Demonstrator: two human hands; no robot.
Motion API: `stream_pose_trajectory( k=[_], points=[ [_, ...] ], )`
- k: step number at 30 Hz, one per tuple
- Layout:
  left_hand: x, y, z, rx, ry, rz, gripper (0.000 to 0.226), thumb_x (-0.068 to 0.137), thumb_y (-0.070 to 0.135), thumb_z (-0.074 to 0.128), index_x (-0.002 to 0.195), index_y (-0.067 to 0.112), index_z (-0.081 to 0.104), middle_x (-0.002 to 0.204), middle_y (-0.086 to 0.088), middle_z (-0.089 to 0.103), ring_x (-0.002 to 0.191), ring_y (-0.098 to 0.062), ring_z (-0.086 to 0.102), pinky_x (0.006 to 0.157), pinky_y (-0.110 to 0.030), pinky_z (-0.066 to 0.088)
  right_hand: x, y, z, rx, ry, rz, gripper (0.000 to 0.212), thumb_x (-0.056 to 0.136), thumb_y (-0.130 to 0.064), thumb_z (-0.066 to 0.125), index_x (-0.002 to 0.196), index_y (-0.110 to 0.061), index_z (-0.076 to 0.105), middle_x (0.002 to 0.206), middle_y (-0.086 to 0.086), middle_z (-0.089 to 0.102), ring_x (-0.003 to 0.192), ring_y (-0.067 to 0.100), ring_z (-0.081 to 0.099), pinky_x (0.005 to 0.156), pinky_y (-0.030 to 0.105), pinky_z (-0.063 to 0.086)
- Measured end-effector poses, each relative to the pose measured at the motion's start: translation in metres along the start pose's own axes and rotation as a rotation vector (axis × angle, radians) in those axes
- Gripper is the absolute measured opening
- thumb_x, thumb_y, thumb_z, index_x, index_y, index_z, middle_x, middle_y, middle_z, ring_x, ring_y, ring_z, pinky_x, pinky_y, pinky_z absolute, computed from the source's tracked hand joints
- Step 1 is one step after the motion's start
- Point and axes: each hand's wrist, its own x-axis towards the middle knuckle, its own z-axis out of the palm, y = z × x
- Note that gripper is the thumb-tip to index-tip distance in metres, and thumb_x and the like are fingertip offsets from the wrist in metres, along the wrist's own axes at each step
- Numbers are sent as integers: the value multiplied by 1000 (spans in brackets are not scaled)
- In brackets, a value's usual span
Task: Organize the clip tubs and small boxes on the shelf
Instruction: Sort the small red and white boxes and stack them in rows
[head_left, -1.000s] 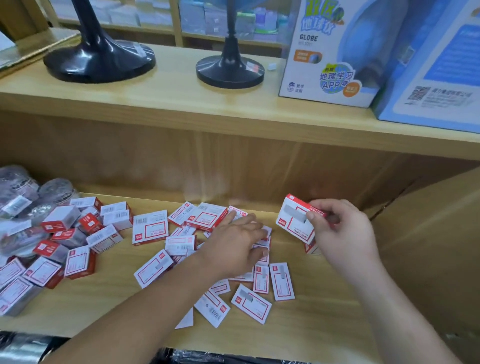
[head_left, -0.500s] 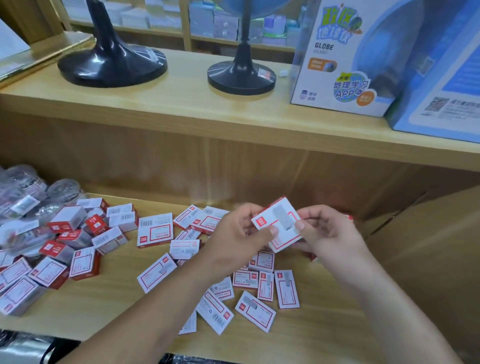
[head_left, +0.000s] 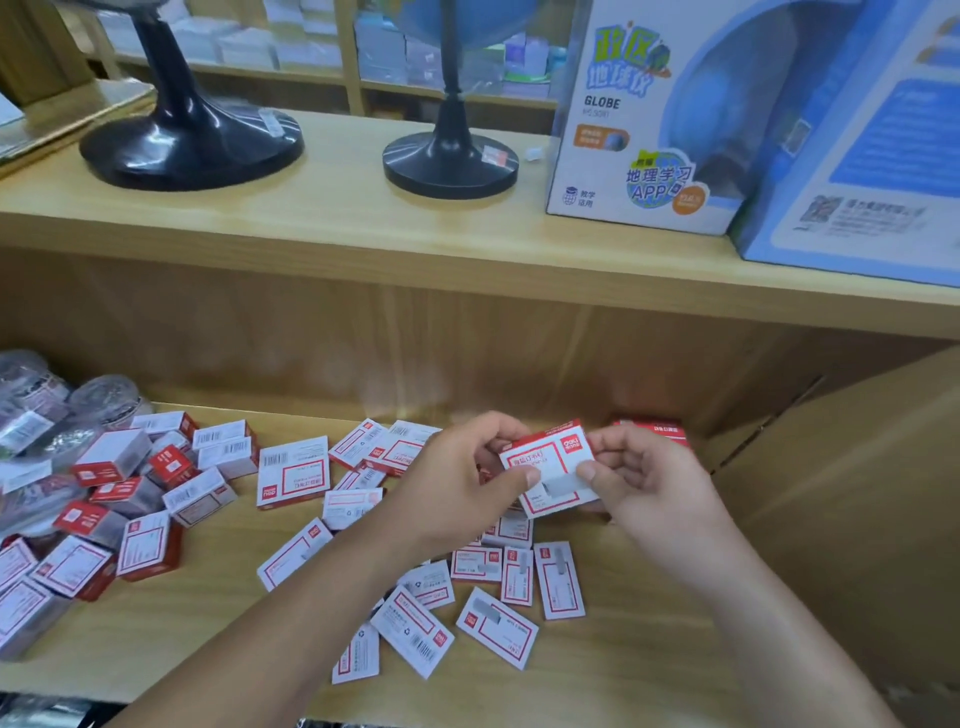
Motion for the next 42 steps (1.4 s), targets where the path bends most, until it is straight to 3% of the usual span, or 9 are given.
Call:
stream_pose_trajectory(
  k=[7, 11, 15, 21, 25, 29, 34, 36, 42],
  points=[
    [32, 0, 8, 419, 82, 46, 15, 91, 30, 74, 105, 34, 71, 83, 21, 65, 73, -1, 57, 64, -24, 47, -4, 6, -23, -262, 277, -167, 12, 90, -19, 71, 101, -24, 73, 87, -10, 74, 83, 7, 69, 77, 38, 60],
    [60, -7, 31, 521, 89, 133, 19, 90, 29, 72, 108, 31, 73, 90, 15, 69, 83, -6, 59, 72, -29, 49, -7, 15, -38, -229, 305, -210, 11, 92, -17, 69, 87, -25, 74, 85, -11, 75, 81, 7, 70, 78, 40, 59],
    [74, -22, 55, 530, 141, 148, 26, 92, 27, 69, 117, 23, 73, 98, -1, 72, 94, -22, 65, 79, -33, 51, -10, 30, -47, -231, 313, -214, 7, 93, -18, 69, 93, -23, 74, 90, -9, 75, 85, 9, 71, 80, 44, 59],
    [66, -36, 62, 589, 286, 210, 15, 92, 33, 68, 104, 25, 64, 84, 5, 66, 76, -23, 65, 63, -38, 53, -15, 39, -43, -377, 396, -358, 12, 91, -19, 69, 97, -28, 71, 95, -17, 70, 88, 10, 69, 73, 42, 58],
    [75, -39, 64, 581, 308, 200, 11, 93, 30, 67, 100, 22, 66, 81, 3, 69, 76, -26, 66, 63, -40, 54, -20, 41, -29, -432, 380, -414, 12, 91, -19, 69, 98, -28, 71, 91, -19, 67, 78, 8, 65, 63, 35, 55],
    [79, -36, 62, 558, 294, 134, 17, 91, 32, 68, 103, 21, 67, 87, 1, 73, 84, -27, 70, 70, -42, 56, -28, 45, -14, -461, 287, -390, 12, 87, -15, 74, 96, -23, 74, 81, -18, 65, 68, 2, 59, 59, 16, 45],
    [38, -32, 31, 558, 231, 168, 10, 88, 29, 66, 98, 27, 68, 91, 8, 69, 85, -18, 66, 71, -39, 55, -34, 73, 10, -502, 48, -75, 37, 78, -53, 66, 107, -30, 67, 92, -16, 64, 85, 8, 64, 75, 38, 57],
    [3, -30, 13, 527, 232, 167, 8, 89, 29, 67, 95, 25, 70, 89, 9, 69, 83, -15, 65, 72, -38, 55, -37, 79, 17, -518, -17, 7, 42, 77, -53, 71, 109, -27, 65, 95, -13, 58, 88, 12, 62, 78, 40, 55],
    [-114, -41, -19, 683, 398, 85, 28, 81, 42, 76, 98, 20, 75, 99, 6, 64, 89, -22, 61, 73, -37, 54, -40, 59, 43, -791, 113, -221, 29, 86, -47, 68, 110, -31, 65, 104, -11, 54, 105, 17, 59, 72, 37, 55]
  ],
)
